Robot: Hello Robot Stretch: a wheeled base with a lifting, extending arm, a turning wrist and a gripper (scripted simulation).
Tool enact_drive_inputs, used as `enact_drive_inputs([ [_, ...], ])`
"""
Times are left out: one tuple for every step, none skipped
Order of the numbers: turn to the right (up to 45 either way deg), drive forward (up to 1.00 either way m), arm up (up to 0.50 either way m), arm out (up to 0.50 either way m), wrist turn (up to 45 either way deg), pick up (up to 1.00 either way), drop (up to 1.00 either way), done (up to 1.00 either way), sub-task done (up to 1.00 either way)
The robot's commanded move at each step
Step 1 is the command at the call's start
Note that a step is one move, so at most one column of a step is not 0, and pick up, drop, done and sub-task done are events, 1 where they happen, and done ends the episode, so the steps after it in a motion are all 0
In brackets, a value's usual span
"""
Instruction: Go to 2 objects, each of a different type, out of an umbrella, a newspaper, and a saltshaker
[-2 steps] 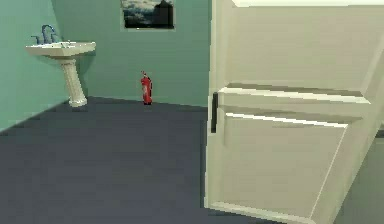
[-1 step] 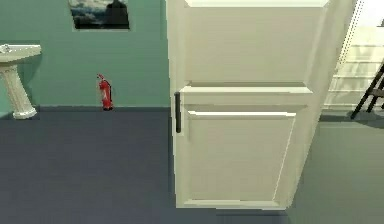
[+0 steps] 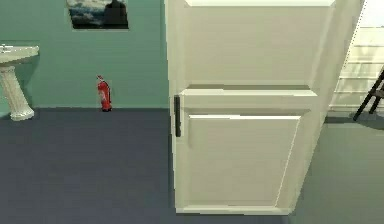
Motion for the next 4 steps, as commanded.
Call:
enact_drive_inputs([
  [-45.0,0.0,0.0,0.0,0.0,0.0,0.0,0.0,0.0],
  [-39.0,0.0,0.0,0.0,0.0,0.0,0.0,0.0,0.0],
  [0.0,0.4,0.0,0.0,0.0,0.0,0.0,0.0,0.0],
  [-45.0,0.0,0.0,0.0,0.0,0.0,0.0,0.0,0.0],
])
